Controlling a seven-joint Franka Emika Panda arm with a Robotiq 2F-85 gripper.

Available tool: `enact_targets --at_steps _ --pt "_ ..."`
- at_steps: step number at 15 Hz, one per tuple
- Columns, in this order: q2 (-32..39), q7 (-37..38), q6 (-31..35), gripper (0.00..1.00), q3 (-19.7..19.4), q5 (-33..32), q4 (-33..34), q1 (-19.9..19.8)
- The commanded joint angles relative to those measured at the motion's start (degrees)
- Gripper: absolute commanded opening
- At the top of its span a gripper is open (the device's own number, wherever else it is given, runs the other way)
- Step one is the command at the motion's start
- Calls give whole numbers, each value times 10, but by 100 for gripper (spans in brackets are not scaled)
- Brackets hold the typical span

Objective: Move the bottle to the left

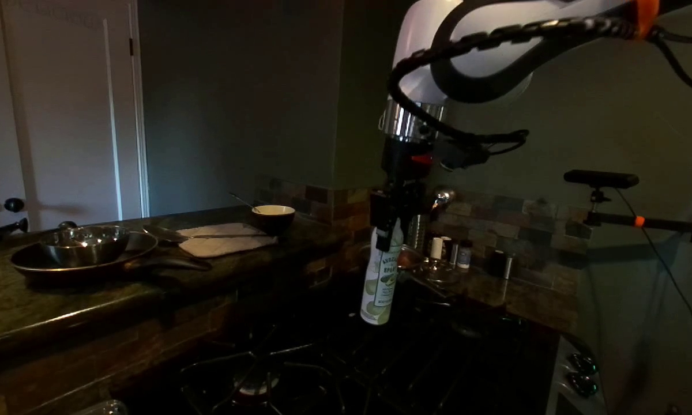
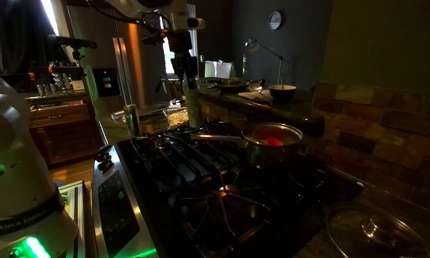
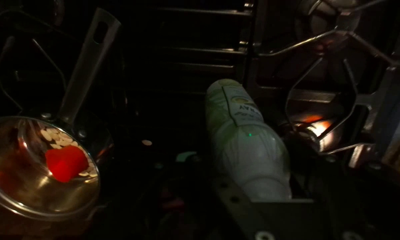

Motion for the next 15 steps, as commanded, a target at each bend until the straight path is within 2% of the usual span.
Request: enact_targets --at_steps 1,5,9,10,14,15 --pt "-39 -33 -82 33 42 0 15 45" --pt "-29 -42 -139 33 108 -11 57 99" --pt "34 -73 -154 33 157 -8 123 145" --pt "-10 -47 -130 58 145 -6 81 135" --pt "26 -59 -132 58 157 -6 109 148" --pt "30 -61 -132 33 156 -6 111 147"
